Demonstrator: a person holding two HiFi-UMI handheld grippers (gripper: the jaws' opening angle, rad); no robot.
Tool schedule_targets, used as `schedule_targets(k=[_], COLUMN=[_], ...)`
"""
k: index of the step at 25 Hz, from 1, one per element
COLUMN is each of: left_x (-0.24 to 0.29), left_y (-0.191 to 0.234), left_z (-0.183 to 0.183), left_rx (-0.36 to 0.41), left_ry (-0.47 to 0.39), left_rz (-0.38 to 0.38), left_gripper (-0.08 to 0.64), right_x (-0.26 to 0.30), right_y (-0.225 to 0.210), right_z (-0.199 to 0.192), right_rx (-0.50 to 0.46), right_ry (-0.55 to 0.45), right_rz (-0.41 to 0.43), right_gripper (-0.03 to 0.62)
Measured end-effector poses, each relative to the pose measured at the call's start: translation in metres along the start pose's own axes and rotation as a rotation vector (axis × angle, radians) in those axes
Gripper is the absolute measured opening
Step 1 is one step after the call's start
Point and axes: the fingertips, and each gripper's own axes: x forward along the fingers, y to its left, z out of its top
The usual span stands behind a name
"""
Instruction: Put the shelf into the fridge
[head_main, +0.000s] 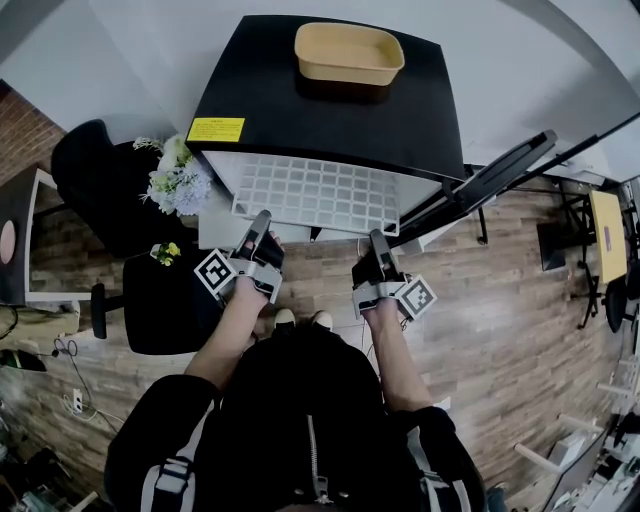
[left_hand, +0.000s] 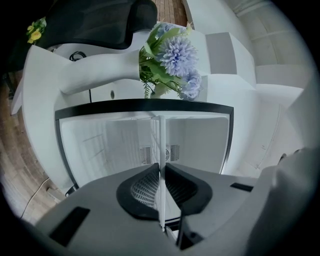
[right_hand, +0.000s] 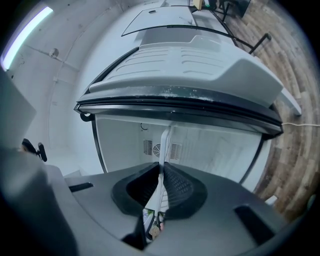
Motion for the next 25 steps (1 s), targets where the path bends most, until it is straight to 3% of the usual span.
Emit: schedule_targets(k=[25], left_x=[0.033], left_y=[0.012], left_z=[0.014], left_rx=[0.017], left_ry=[-0.004], left_rz=[0.017], left_gripper=[0.044], right_x=[0.032], right_y=[-0.012], right_z=[0.017], right_rx=[-0.019], right_ry=[-0.031], right_rz=[-0.039], right_gripper=[0.035])
